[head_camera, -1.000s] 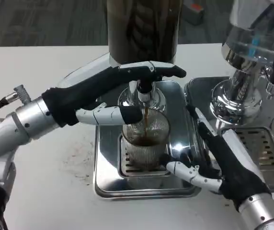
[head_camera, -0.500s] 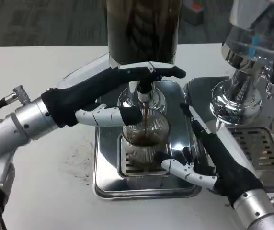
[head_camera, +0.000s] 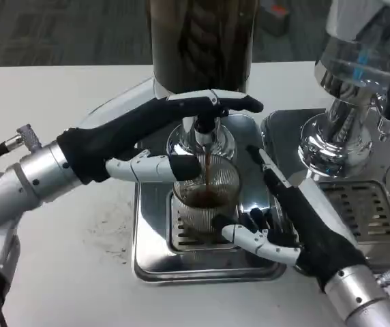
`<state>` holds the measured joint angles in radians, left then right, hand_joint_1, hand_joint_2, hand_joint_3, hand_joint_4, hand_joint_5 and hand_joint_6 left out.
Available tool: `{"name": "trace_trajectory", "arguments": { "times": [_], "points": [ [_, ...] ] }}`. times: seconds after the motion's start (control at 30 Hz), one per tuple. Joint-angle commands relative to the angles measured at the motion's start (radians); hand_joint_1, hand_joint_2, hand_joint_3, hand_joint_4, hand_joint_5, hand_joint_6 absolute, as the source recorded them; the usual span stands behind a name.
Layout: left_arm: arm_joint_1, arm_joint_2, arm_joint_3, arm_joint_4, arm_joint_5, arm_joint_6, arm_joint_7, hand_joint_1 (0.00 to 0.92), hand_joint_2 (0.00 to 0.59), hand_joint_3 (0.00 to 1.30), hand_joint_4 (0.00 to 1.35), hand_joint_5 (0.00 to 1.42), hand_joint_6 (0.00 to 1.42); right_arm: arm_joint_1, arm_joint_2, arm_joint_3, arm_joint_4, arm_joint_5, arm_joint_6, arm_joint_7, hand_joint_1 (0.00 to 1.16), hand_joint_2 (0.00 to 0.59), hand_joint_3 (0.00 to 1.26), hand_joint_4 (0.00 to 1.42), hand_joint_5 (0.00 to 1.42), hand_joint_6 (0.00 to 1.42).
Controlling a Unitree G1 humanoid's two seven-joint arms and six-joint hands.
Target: Grasp the cup under the faucet to collect the drink, then remove the cup.
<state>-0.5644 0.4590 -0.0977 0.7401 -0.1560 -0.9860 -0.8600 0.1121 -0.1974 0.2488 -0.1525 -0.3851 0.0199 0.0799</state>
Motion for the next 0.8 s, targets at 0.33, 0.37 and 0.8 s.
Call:
{"name": "trace_trajectory", "arguments": {
  "times": [0.33,0.37,0.8],
  "points": [
    [0.022,0.024,-0.013,0.016,0.035,0.013,-0.014,0.0,0.091,0.25,0.17,0.15,0.22,-0.046,0.004,0.015,0.042,0.02,-0.023,0.011,0.56,0.206,0.0,0.0,0.0,0.0],
    [0.023,0.025,-0.012,0.016,0.035,0.013,-0.014,0.0,0.091,0.25,0.17,0.15,0.22,-0.05,0.004,0.017,0.045,0.022,-0.023,0.011,0.56,0.206,0.0,0.0,0.0,0.0],
    [0.025,0.031,-0.008,0.019,0.035,0.011,-0.007,0.0,0.093,0.26,0.18,0.16,0.23,-0.072,0.015,0.032,0.075,0.027,-0.038,0.007,0.56,0.205,0.0,0.0,0.0,0.02]
  ]
}}
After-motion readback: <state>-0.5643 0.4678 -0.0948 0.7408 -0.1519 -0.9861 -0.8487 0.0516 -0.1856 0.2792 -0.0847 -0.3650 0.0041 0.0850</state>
